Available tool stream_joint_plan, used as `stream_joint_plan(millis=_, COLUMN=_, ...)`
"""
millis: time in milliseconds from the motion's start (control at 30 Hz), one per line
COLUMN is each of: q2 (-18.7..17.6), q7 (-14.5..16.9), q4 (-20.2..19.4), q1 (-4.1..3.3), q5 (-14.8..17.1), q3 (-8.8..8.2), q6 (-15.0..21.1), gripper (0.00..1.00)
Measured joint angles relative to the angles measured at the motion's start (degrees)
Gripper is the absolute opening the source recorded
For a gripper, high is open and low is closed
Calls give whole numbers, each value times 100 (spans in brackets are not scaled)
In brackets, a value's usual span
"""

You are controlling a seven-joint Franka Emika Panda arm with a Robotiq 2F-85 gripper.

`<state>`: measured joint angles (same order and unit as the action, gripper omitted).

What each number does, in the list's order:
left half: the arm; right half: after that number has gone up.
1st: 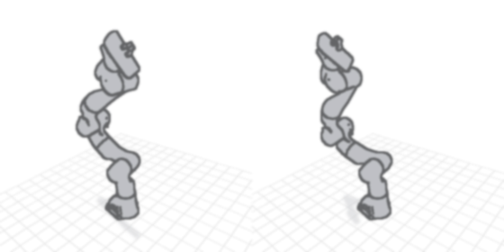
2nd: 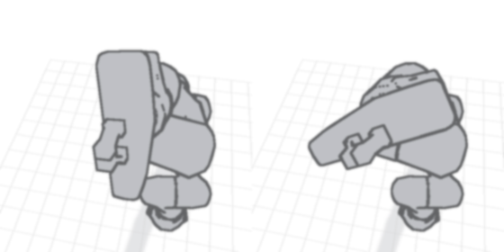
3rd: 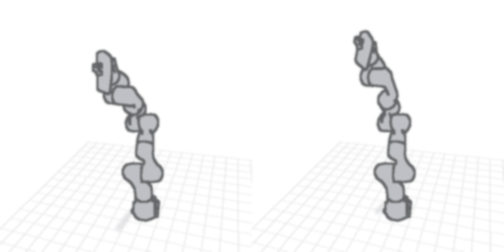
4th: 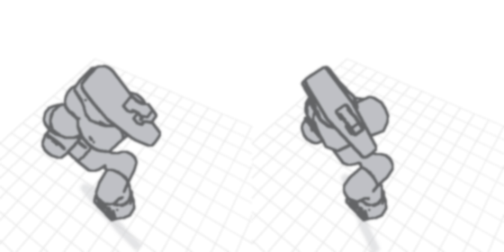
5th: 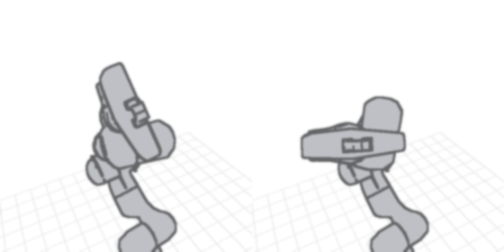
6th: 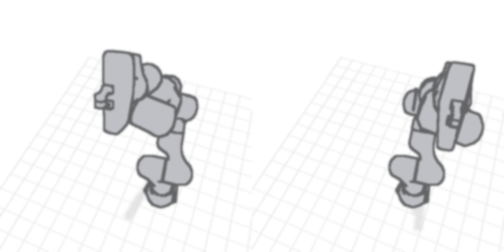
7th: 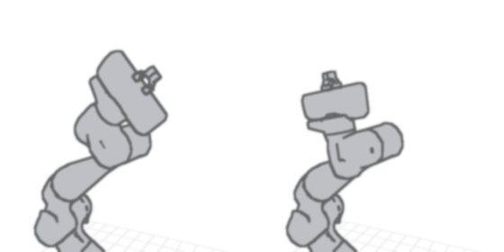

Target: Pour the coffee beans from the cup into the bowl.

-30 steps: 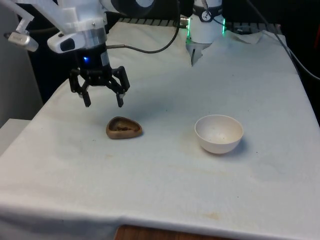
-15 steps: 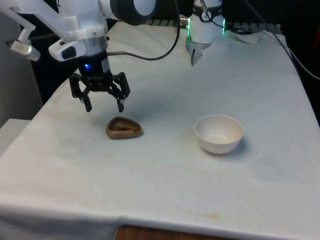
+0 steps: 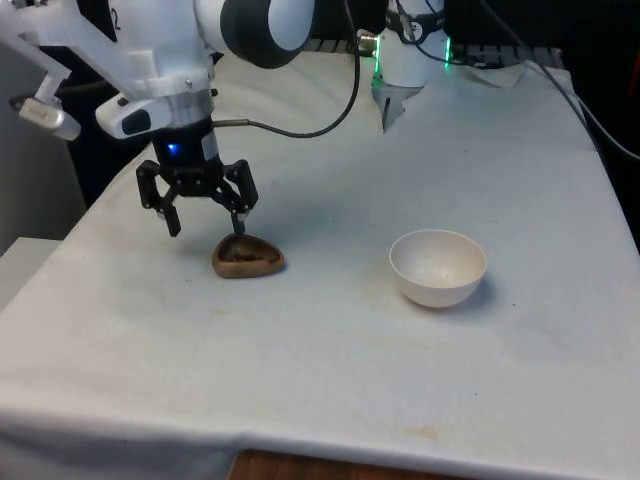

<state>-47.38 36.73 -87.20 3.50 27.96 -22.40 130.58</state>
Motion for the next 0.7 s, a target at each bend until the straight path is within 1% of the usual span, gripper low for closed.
stream_joint_plan(millis=200, q2=-46, q7=0, q4=17, q1=0, q5=0, q3=0, q6=0, gripper=100)
stream_joint_plan(millis=333, q2=-155, q7=-11, q4=103, q1=11, q5=0, q3=0, q6=0, gripper=100)
stream_joint_plan(millis=500, q2=-246, q7=-11, q4=195, q1=34, q5=11, q3=-6, q6=0, gripper=100)
stream_joint_plan(millis=700, q2=-372, q7=40, q4=350, q1=74, q5=115, q3=-6, q6=-11, gripper=100)
